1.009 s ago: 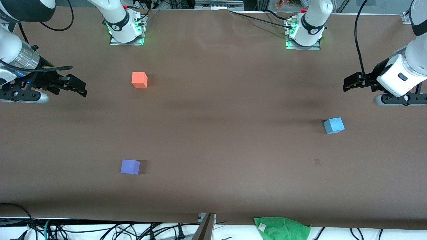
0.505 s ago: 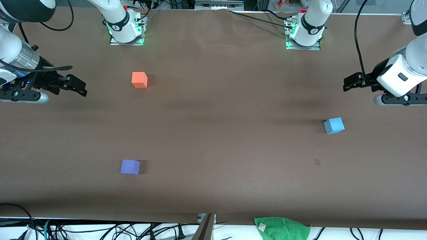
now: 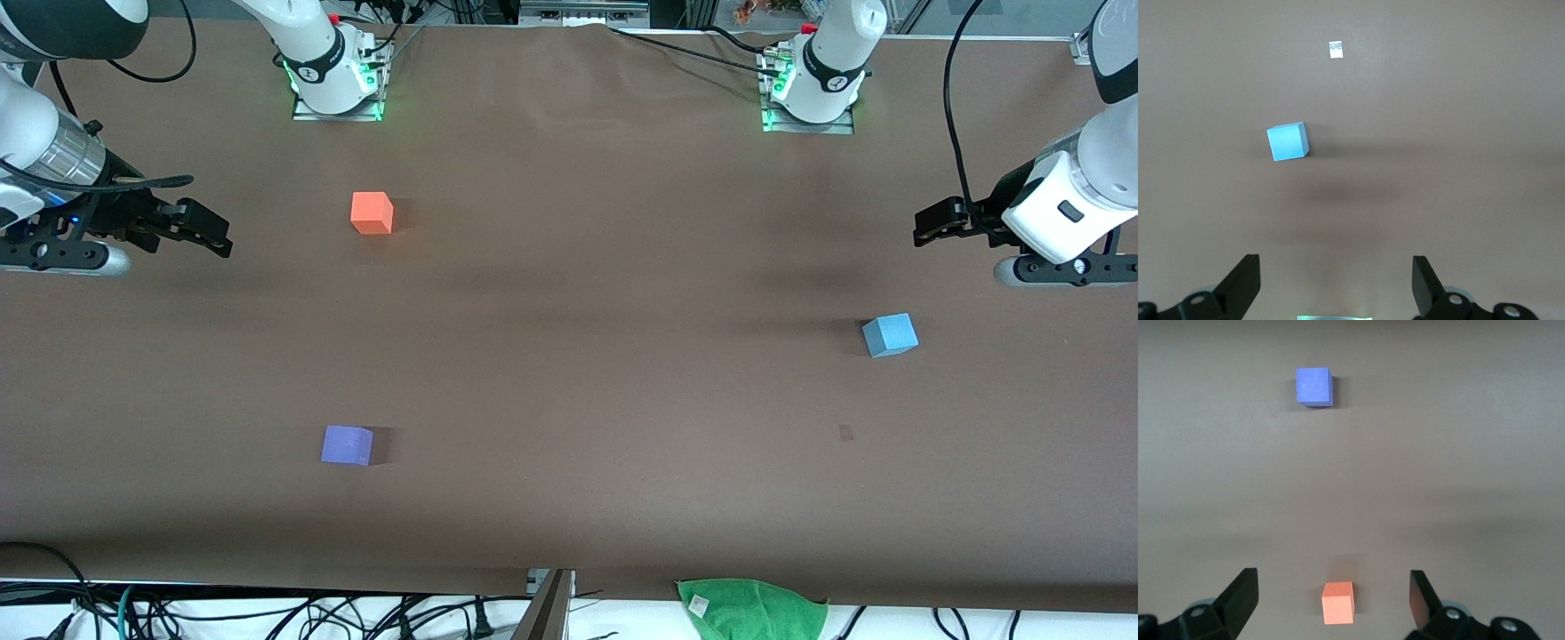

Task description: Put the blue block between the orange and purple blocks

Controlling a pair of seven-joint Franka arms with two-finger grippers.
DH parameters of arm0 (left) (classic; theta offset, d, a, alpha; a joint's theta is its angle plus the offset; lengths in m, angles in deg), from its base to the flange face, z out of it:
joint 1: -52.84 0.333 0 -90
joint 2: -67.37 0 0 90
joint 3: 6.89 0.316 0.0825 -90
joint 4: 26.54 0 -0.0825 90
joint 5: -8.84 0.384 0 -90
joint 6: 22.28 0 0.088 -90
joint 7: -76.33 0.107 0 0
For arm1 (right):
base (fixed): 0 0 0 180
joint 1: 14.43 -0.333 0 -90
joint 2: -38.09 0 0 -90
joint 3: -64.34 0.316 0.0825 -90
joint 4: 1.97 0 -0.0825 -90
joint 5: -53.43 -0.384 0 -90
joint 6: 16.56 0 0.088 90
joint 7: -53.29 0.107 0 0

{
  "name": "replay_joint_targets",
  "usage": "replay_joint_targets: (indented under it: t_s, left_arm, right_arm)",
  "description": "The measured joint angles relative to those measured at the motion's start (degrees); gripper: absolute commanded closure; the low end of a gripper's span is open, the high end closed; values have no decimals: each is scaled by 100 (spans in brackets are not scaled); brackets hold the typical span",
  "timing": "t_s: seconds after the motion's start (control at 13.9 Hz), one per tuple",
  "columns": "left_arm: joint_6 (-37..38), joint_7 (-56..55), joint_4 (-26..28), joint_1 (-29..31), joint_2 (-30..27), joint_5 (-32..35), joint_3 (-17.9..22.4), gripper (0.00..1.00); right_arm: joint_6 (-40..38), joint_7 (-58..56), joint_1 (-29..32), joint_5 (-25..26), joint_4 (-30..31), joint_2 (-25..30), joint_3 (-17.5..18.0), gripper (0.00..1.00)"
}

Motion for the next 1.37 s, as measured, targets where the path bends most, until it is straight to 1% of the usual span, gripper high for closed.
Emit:
replay_joint_targets:
  t_s: [0.79,1.15,1.37]
  left_arm:
    - [0,0,0,28,18,0,84,0]
    - [0,10,2,459,96,1,137,0]
    - [-38,14,5,774,534,1,144,0]
  right_arm:
    - [0,0,0,0,0,0,-1,0]
    - [0,0,0,0,1,0,-1,0]
    - [0,0,1,0,3,0,-3,0]
